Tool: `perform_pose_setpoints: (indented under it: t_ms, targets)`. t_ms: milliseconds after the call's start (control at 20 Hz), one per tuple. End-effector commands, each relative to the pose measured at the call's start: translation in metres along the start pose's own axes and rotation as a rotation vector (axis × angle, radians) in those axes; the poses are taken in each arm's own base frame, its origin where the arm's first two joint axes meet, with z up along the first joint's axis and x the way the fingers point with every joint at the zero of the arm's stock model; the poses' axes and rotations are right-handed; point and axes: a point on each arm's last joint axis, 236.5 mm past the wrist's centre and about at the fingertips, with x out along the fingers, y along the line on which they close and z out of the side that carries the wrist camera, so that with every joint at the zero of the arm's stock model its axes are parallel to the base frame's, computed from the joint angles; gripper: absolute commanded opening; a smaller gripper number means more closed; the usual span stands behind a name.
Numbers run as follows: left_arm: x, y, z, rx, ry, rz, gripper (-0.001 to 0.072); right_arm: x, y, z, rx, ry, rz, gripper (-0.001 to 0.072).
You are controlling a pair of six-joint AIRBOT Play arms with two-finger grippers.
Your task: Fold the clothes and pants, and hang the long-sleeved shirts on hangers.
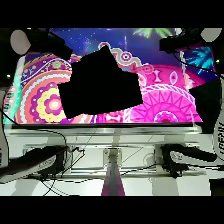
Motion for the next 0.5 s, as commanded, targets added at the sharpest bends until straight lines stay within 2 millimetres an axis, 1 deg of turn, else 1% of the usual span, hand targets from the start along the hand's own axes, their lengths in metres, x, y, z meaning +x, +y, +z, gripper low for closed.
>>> perform_pose_setpoints:
  t_ms: [0, 100, 200, 300, 350, 400, 450]
  targets:
    - [-0.007, 0.014, -0.057, -0.026, 0.215, 0.009, 0.0013, 0.0, 0.001, -0.002, -0.003, 0.01, 0.002, 0.0014]
    - [-0.015, 0.017, -0.078, -0.149, 0.224, -0.043, 0.0013, 0.0, 0.001, -0.004, -0.004, 0.018, 0.002, 0.0014]
    - [-0.021, 0.017, -0.115, -0.295, 0.244, -0.098, 0.0013, 0.0, 0.001, -0.01, -0.01, 0.043, 0.004, 0.0014]
    - [-0.023, 0.018, -0.176, -0.423, 0.313, -0.092, 0.0013, -0.001, 0.002, -0.014, -0.01, 0.061, 0.007, 0.0014]
    - [-0.023, 0.015, -0.205, -0.49, 0.343, -0.083, 0.0013, -0.001, 0.002, -0.015, -0.009, 0.063, 0.008, 0.0014]
    - [-0.02, 0.008, -0.233, -0.563, 0.368, -0.081, 0.0014, -0.001, 0.002, -0.015, -0.009, 0.062, 0.008, 0.0014]
    - [-0.016, -0.001, -0.255, -0.629, 0.387, -0.086, 0.0027, -0.001, 0.002, -0.014, -0.009, 0.058, 0.008, 0.0014]
